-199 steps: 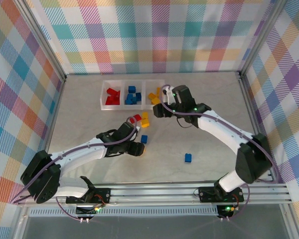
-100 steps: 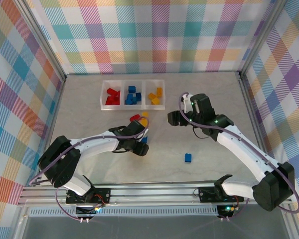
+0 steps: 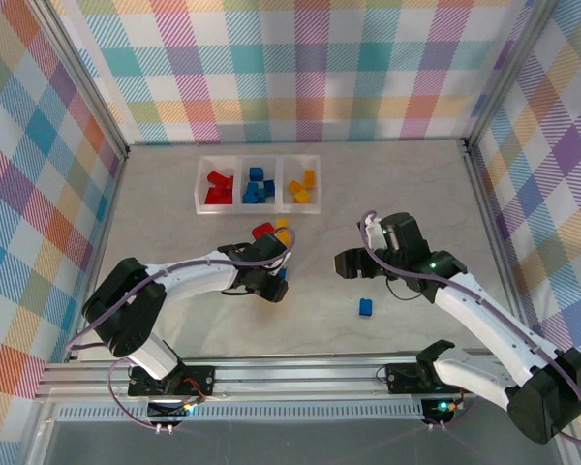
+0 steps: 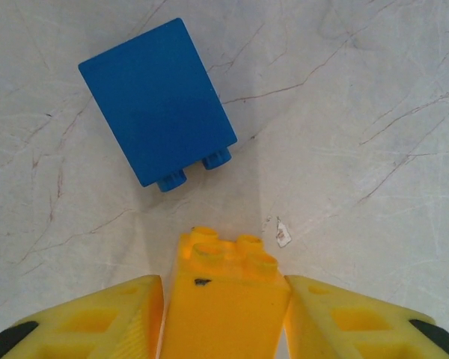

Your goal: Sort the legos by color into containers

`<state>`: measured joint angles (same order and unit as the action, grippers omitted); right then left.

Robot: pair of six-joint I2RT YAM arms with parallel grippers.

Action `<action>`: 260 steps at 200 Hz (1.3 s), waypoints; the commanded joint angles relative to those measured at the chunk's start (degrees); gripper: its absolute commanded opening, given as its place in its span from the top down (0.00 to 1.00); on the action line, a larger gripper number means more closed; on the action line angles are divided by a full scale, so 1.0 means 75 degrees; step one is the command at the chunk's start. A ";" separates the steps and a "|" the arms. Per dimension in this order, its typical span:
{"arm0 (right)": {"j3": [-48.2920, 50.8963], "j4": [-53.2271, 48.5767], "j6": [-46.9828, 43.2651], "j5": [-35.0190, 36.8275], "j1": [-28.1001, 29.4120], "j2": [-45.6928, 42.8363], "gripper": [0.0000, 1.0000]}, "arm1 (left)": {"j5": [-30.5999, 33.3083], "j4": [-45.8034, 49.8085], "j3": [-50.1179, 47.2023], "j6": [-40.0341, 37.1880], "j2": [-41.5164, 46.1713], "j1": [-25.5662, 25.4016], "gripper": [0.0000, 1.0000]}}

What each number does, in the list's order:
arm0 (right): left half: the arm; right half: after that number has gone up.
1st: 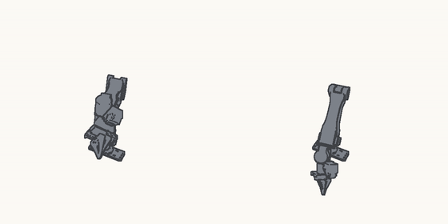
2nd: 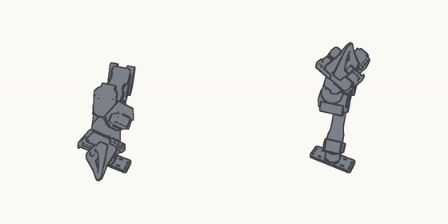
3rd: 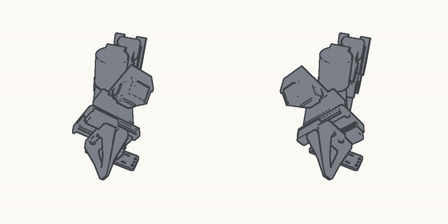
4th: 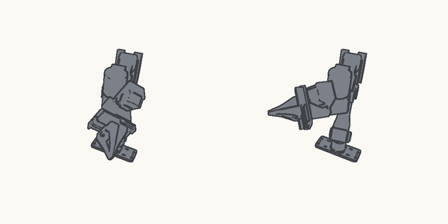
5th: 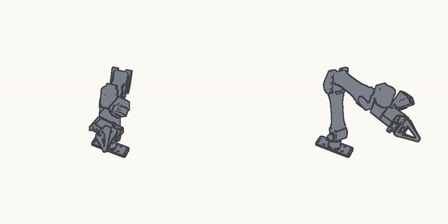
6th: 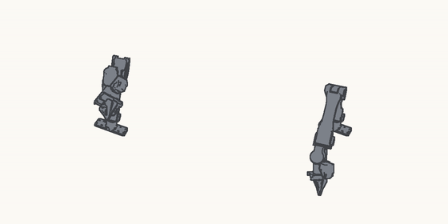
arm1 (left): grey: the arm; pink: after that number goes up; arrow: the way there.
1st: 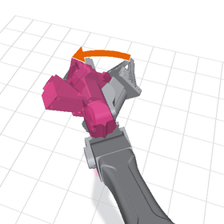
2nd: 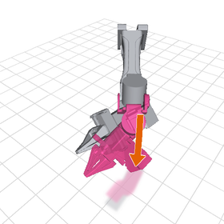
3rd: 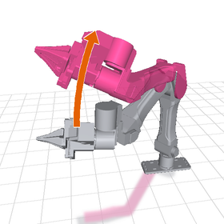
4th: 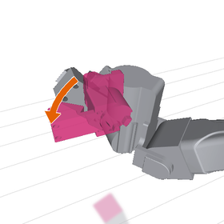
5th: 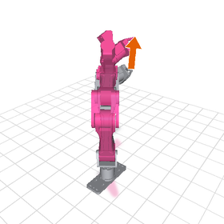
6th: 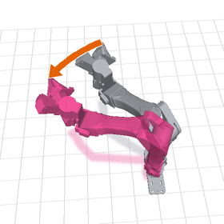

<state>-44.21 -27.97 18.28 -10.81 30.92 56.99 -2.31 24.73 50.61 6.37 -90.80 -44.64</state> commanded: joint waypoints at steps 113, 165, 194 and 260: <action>0.1102 0.0172 0.0372 0.0058 -0.0009 -0.1115 0.26 | 0.0749 0.0606 0.0930 0.0004 0.0567 -0.0305 0.71; 0.1043 0.0234 0.0389 0.0150 -0.0009 -0.1257 0.26 | 0.1043 0.1285 0.2641 -0.0474 0.0345 -0.0116 0.68; 0.0691 0.0352 0.0088 0.0272 -0.0009 -0.1101 0.26 | 0.1041 0.1280 0.3646 -0.0608 -0.0335 0.0193 0.68; 0.0027 0.0293 -0.0141 0.0373 -0.0006 -0.0790 0.28 | 0.0869 0.1339 0.6332 -0.1177 -0.2516 0.0878 0.67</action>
<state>-41.32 -25.56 18.81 -9.04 30.89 50.98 4.43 33.30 92.25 0.23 -105.10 -40.23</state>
